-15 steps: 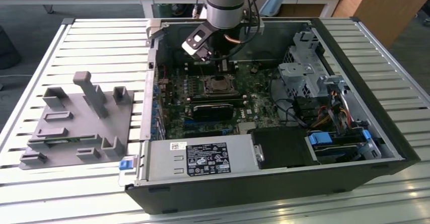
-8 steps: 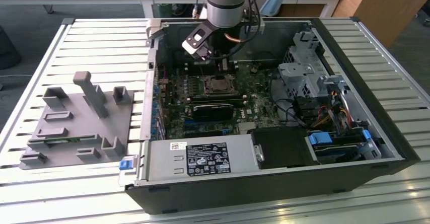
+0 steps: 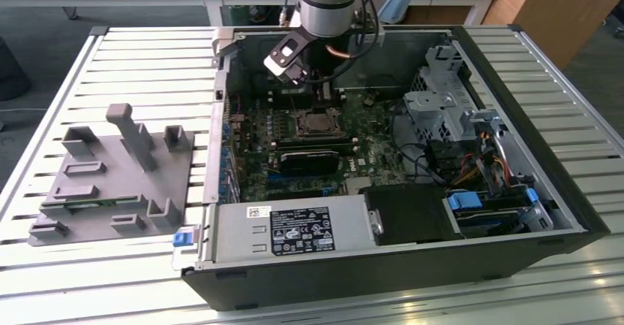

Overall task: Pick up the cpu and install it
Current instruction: 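Install the first cpu locking lever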

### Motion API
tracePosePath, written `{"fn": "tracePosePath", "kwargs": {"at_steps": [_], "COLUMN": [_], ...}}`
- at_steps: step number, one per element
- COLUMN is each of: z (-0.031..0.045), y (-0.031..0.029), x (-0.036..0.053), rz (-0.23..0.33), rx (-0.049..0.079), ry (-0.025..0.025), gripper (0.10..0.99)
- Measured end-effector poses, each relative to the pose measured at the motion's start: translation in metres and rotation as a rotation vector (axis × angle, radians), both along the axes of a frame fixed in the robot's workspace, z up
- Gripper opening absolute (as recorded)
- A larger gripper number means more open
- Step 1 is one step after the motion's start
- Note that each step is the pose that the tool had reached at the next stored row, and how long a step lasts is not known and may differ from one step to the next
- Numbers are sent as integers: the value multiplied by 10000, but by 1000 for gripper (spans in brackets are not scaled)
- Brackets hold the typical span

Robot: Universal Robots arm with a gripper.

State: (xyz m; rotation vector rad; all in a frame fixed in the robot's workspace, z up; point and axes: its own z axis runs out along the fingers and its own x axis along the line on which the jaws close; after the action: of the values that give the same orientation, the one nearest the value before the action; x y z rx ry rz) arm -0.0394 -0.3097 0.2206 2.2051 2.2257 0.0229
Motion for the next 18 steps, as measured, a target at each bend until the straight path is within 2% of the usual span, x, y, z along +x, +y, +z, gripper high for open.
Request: {"fn": "tracePosePath", "kwargs": {"at_steps": [18], "z": [116], "y": [0], "x": [0], "rz": [0], "rx": [-1], "ry": [0], "gripper": [106]}}
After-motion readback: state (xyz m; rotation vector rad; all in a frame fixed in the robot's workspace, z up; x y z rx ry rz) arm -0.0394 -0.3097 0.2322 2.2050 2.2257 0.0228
